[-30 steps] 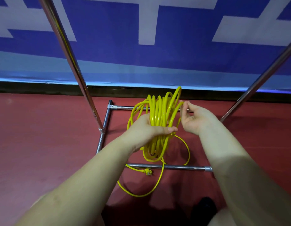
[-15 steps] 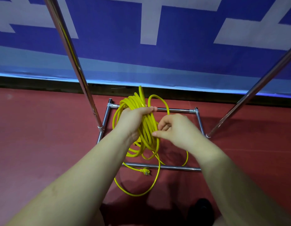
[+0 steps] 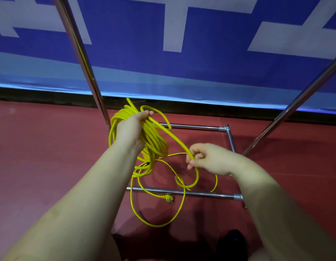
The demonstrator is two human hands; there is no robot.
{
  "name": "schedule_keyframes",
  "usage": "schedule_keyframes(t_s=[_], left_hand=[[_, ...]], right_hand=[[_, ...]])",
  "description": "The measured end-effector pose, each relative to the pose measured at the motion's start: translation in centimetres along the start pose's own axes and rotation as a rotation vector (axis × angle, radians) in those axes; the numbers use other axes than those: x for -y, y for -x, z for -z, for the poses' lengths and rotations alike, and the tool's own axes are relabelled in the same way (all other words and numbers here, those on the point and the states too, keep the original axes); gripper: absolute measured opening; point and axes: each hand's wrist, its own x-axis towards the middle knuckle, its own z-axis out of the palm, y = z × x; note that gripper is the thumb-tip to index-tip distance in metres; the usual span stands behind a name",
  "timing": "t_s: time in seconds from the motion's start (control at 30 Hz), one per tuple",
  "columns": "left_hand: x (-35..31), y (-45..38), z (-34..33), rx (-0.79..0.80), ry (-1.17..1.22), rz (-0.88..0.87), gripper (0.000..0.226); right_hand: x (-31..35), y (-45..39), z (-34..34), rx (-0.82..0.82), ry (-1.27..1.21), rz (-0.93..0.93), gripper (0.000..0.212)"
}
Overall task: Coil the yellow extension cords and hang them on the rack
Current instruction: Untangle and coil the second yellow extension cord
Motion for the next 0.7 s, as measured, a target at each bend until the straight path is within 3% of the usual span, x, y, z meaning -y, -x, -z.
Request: schedule_keyframes(t_s=[0.17,0.23,0.33,0.4,0.5,0.7], left_hand=[[1.4,0.1,-0.4,-0.005,-0.168,-0.1,0.009],[1.7,0.6,-0.6,0.065,-0.26,-0.111,0.004],[1.8,1.5,-0.6,0.227,-0.36,-0.085,0.048],[1.8,1.8,-0.5,0.351,-0.432,-0.066,0.057],[1.8,2.6,-0.5,0.51,-0.469,-0.015,0.03],[2.7,4.5,-1.2,0.652,-0.5,0.09,0.007]], right_hand=[[0.6,0.1,2.3,-0.395,-0.6,-0.013,0.007],[1.2,0.2,3.0,-0.452,-0.858,-0.049,0.004],[1.8,0.1,3.4,-0.439,-1.209,-0.094,0.008],[2.0,-0.2,3.5,-0.439,-1.326,-0.102,0.012],[2.1,-0.8,3.4,-0.444,-1.431,-0.106,0.015],[2.1,-1.8,3.0,-0.477,-1.426,-0.1,0.012]])
